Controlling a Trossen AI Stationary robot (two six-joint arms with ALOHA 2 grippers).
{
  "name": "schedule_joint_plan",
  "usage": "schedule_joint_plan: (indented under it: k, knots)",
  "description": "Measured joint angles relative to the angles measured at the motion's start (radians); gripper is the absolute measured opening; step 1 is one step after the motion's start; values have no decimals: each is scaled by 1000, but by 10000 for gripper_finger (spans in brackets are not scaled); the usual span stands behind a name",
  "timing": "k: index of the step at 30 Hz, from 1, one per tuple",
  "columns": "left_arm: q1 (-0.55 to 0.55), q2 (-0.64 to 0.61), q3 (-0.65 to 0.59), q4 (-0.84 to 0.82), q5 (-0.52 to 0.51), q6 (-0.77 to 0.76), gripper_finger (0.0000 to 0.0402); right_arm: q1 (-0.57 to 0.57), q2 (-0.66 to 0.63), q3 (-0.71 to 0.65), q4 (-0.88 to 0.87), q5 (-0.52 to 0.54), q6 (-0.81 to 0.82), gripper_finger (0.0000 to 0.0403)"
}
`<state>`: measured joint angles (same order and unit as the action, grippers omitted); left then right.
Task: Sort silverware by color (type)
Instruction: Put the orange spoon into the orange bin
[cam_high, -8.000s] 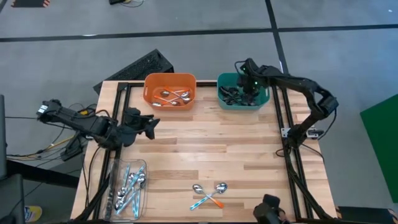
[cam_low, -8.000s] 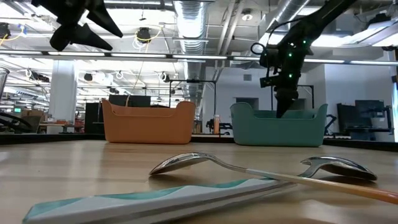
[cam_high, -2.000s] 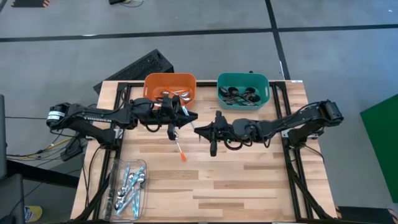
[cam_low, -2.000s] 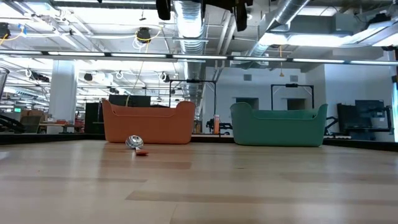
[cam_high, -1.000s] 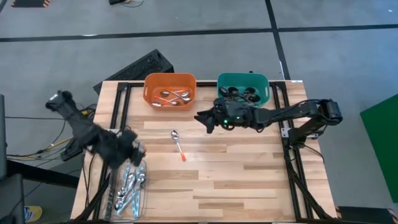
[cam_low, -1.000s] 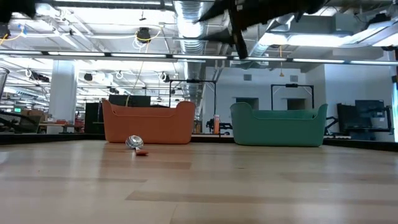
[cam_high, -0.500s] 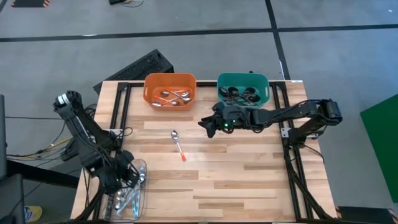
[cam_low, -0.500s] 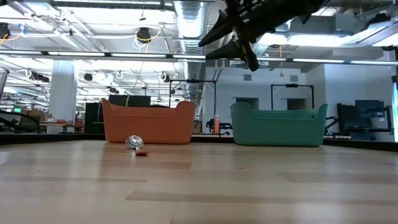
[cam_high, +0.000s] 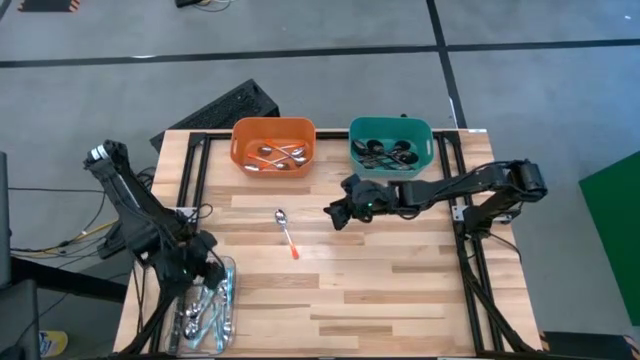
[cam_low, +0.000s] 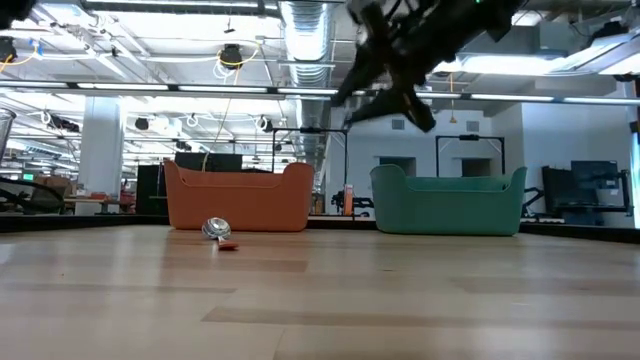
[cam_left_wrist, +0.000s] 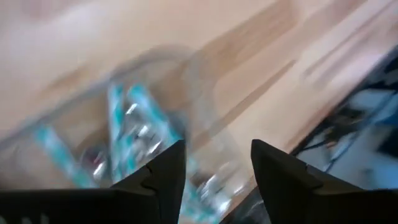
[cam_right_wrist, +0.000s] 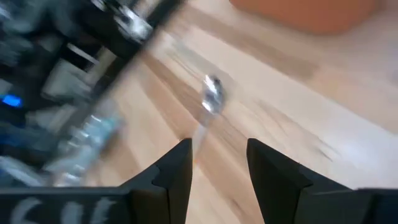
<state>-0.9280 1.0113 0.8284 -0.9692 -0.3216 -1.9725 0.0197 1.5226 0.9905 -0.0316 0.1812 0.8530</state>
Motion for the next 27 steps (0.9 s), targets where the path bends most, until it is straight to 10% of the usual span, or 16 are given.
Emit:
schedule_joint_plan:
  k: [8, 27]
  knots:
    - [82, -150, 0, 26, -233, 198, 165, 46, 206, 125, -61, -46, 6, 171]
    - [137, -176, 0, 17, -131, 368, 164, -56, 773, 804, -304, -40, -152, 173]
